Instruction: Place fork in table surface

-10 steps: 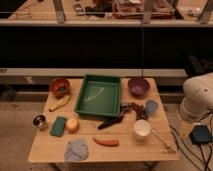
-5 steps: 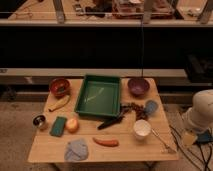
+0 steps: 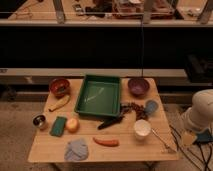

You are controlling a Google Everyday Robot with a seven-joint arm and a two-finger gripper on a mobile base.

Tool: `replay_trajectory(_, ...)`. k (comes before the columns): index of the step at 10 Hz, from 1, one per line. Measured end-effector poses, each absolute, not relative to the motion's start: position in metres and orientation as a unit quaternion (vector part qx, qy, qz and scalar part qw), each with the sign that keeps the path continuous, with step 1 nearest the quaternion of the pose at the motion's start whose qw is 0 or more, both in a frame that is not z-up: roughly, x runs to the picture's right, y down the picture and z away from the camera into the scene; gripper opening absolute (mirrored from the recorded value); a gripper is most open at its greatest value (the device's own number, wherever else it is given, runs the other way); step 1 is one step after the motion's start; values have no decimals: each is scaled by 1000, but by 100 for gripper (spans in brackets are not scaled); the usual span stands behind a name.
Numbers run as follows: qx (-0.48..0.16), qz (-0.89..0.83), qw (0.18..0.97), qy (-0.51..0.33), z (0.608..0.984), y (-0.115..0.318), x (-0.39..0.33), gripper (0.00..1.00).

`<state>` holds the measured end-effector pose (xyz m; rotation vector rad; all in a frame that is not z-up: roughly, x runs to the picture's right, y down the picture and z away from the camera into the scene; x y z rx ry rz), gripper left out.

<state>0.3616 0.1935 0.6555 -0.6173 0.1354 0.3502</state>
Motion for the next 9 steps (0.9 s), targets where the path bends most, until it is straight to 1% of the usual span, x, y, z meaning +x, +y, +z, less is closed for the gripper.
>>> replay_trajectory(2, -305, 169, 936, 46, 660, 208, 353, 80)
replay_trajectory(4, -306, 162, 938, 21, 678, 237, 339, 80)
replay_trajectory(6, -305, 152, 940, 13, 695, 256, 332, 80)
replay_trajectory(9, -305, 150, 940, 12, 696, 257, 331, 80)
